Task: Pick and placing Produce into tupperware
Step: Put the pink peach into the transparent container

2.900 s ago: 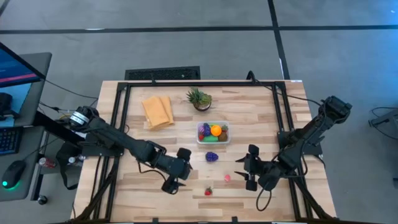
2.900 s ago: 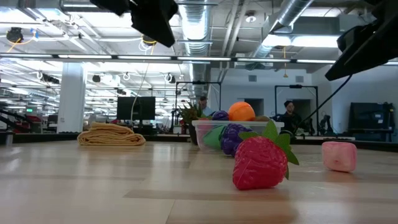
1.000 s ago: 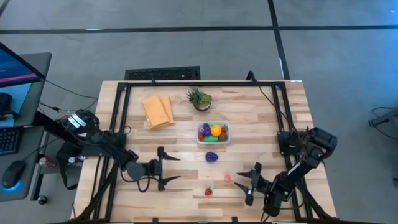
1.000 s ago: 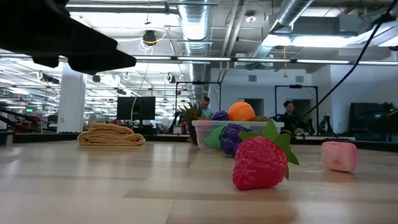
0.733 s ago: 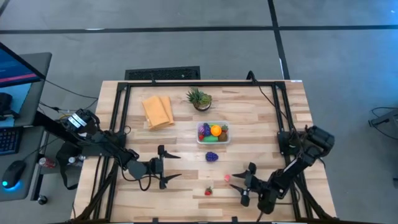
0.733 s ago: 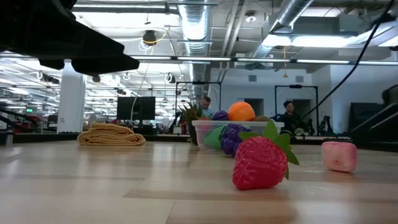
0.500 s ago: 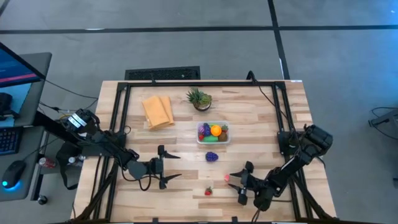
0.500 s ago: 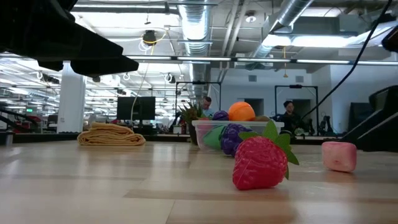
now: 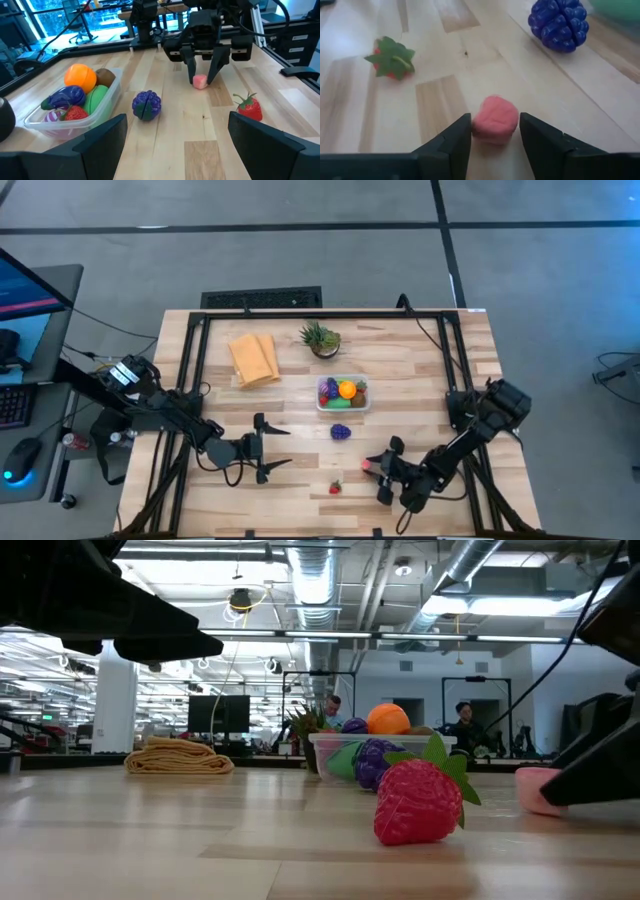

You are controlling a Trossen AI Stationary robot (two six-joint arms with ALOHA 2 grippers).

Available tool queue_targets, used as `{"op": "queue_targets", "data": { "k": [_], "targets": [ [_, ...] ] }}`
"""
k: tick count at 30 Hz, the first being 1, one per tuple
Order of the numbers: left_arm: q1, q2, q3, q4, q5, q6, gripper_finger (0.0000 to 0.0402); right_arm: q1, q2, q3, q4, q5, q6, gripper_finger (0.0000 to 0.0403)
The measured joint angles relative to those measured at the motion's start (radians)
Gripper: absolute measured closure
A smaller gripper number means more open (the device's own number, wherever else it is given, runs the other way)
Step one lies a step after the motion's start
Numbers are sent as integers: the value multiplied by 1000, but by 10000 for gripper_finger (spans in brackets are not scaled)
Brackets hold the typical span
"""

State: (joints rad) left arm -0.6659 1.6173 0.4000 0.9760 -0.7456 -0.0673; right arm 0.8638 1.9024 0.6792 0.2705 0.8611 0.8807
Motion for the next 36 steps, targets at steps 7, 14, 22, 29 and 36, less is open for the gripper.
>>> {"op": "queue_targets", "data": {
  "k": [7, 14, 22, 29, 36],
  "targets": [
    [0, 0, 0, -2, -1, 0, 65, -5, 2, 0, 1, -8, -14, 268],
    [0, 0, 0, -28, -27, -19, 65, -9, 2, 0, 1, -1, -39, 296],
    [1, 0, 0, -30, -28, -22, 65, -31, 2, 0, 0, 3, -81, 300],
    [1, 0, 0, -30, -28, -23, 65, -66, -36, 0, -15, 2, -165, 300],
    [1, 0, 0, -42, -28, -26, 65, -110, -143, 0, -103, 3, -261, 301]
  ]
}}
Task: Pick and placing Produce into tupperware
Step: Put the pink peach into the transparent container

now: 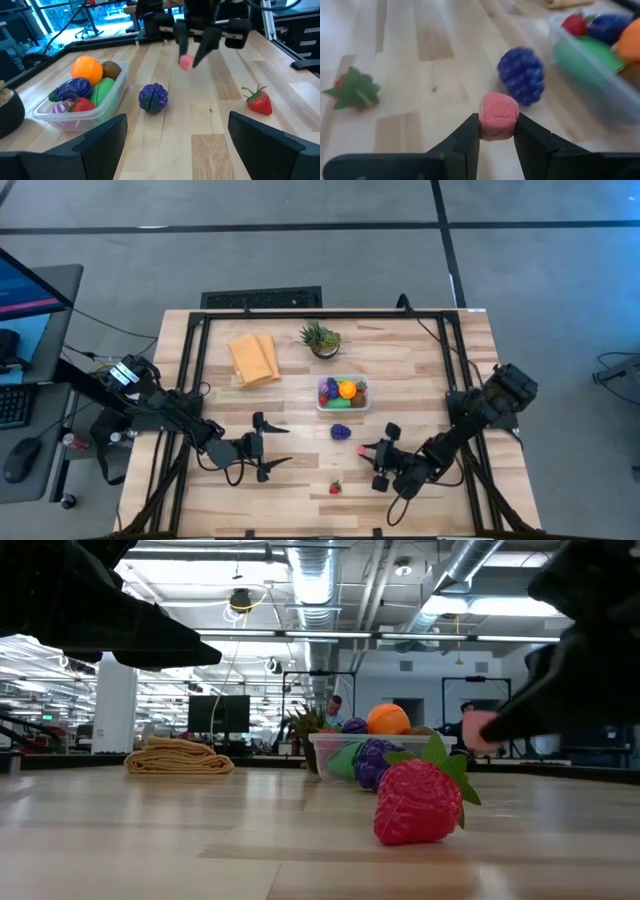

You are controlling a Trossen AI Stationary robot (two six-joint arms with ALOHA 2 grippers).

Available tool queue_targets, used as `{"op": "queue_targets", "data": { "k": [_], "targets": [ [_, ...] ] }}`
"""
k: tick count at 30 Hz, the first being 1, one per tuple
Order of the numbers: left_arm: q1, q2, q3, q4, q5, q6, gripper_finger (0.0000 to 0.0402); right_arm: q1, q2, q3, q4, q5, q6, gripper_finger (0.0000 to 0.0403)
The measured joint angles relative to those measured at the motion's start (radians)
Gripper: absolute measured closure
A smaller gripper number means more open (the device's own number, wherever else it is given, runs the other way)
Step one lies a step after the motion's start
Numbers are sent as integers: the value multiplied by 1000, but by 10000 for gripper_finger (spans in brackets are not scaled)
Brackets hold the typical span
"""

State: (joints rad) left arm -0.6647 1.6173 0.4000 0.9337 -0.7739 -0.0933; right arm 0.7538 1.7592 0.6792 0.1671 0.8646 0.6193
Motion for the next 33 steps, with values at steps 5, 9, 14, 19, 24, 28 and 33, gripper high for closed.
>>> {"op": "queue_targets", "data": {
  "k": [5, 9, 14, 19, 24, 28, 33],
  "targets": [
    [0, 0, 0, 0, 0, 0, 65, -45, -85, 0, -76, 3, -84, 301],
    [0, 0, 0, -1, 0, 0, 65, -97, -152, 0, -142, 4, -156, 301],
    [0, 0, 0, -2, 0, 0, 65, -180, -227, 0, -230, 4, -230, 301],
    [0, 0, 0, -9, 0, 0, 65, -268, -277, 0, -313, 0, -275, 301],
    [0, 0, 0, -22, 0, 0, 65, -353, -307, 0, -382, -35, -295, 301],
    [0, 0, 0, -26, 0, -1, 65, -409, -319, 0, -376, -96, -327, 301],
    [0, 0, 0, -26, 0, -2, 65, -431, -319, 0, -279, -164, -411, 301]
  ]
}}
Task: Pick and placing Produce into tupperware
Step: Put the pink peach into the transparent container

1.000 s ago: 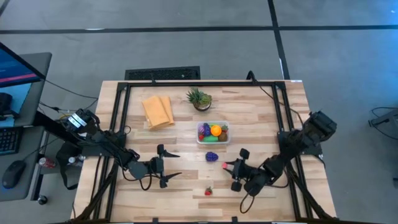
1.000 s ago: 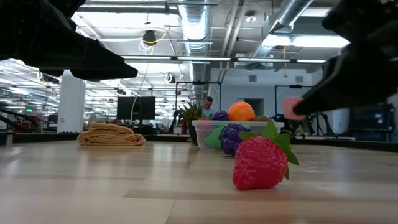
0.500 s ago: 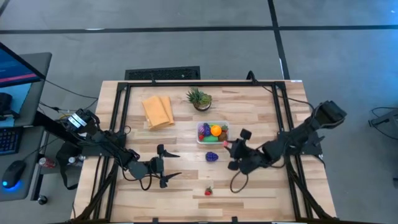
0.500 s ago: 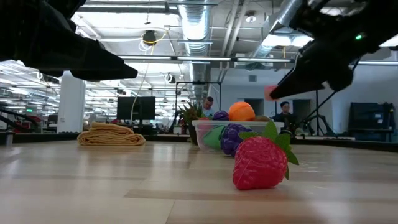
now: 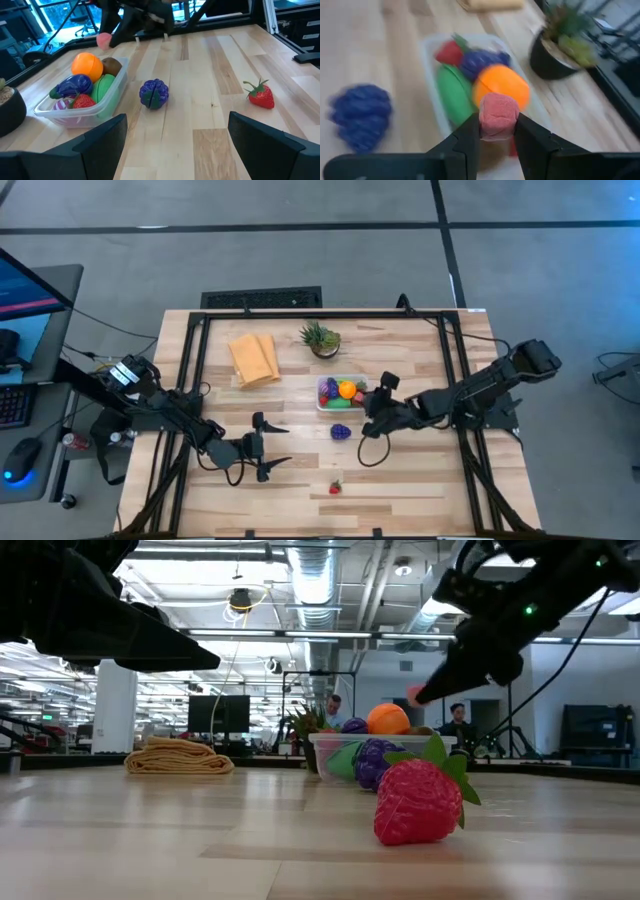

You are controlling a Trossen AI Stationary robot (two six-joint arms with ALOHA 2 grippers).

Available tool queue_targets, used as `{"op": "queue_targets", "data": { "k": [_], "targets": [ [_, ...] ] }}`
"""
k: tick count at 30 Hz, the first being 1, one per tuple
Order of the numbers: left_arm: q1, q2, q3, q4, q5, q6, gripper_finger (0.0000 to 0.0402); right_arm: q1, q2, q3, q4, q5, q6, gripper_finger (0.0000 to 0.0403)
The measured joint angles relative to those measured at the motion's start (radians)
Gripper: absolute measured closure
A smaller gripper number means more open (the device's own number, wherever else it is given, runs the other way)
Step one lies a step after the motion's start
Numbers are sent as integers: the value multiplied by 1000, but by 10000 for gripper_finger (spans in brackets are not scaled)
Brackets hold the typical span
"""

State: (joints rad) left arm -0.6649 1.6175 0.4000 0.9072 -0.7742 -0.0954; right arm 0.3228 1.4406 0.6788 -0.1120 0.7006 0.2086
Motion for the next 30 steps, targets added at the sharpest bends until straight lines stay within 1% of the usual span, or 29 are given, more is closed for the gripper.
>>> {"op": "queue_targets", "data": {
  "k": [7, 15, 18, 25, 30],
  "targets": [
    [0, 0, 0, 0, -18, -2, 65, -23, 5, 0, 171, -129, -110, 301],
    [0, 0, 0, -1, -18, -7, 65, -106, 83, 2, 381, -252, -241, 301],
    [0, 0, 0, -1, -19, -7, 65, -149, 106, 26, 389, -269, -269, 301],
    [0, 0, 0, -4, -19, -7, 65, -275, 174, 105, 391, -417, -296, 301],
    [0, 0, 0, -8, -19, -7, 65, -328, 232, 166, 388, -493, -296, 301]
  ]
}}
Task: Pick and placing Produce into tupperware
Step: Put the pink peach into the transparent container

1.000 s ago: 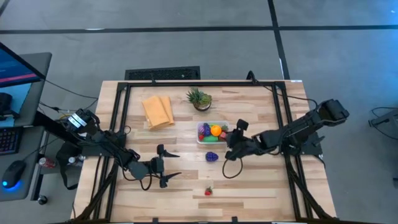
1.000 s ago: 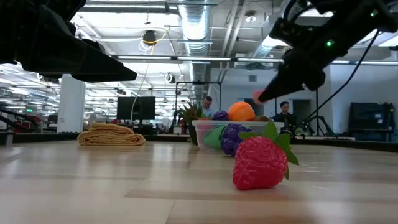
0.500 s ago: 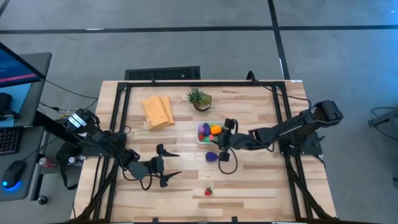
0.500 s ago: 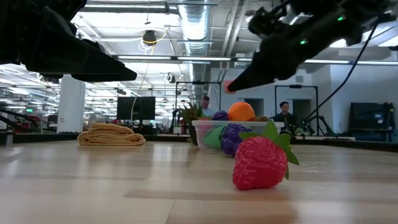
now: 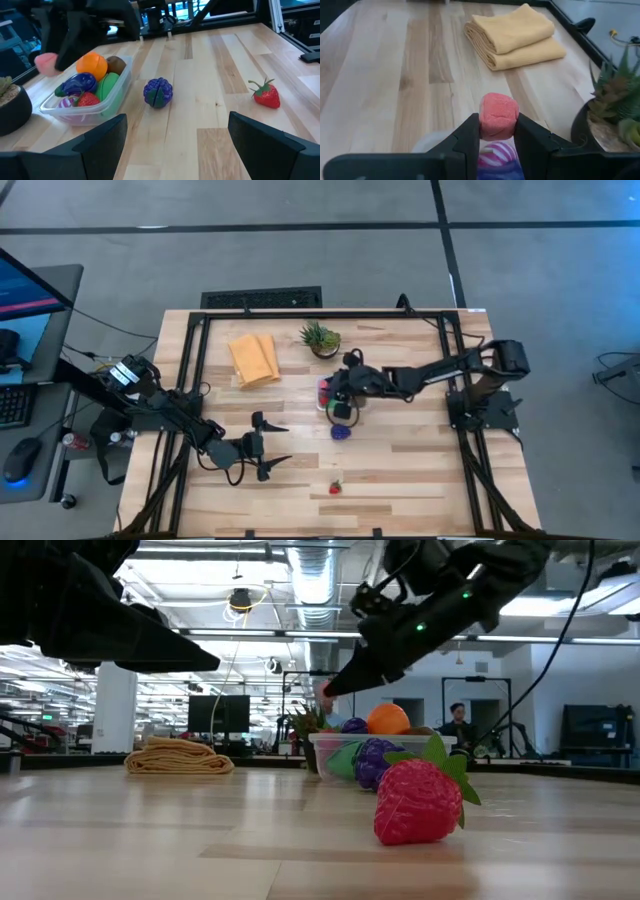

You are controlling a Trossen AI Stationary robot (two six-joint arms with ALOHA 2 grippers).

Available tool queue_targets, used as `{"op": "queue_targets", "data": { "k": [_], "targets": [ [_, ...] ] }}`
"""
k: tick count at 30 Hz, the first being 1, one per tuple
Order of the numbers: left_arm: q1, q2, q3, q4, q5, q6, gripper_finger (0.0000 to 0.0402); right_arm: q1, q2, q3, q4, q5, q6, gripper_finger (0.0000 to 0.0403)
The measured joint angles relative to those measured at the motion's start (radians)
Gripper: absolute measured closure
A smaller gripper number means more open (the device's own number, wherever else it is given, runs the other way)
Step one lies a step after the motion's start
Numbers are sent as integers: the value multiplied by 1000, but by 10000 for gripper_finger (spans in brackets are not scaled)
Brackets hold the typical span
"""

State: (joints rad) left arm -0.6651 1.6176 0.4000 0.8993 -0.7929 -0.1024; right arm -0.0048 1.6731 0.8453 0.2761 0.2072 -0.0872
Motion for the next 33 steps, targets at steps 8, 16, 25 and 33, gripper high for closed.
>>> {"op": "queue_targets", "data": {
  "k": [8, 16, 25, 33],
  "targets": [
    [0, 0, 0, -8, 0, 0, 65, -38, 85, 74, -69, -54, 19, 301],
    [0, 0, 0, -29, 0, -17, 65, -47, 103, 94, -104, -53, 29, 301],
    [0, 0, 0, -29, -7, -18, 65, -80, 102, 94, -166, -55, 95, 300],
    [0, 0, 0, -28, -15, -18, 65, -74, 102, 94, -148, -142, 82, 278]
  ]
}}
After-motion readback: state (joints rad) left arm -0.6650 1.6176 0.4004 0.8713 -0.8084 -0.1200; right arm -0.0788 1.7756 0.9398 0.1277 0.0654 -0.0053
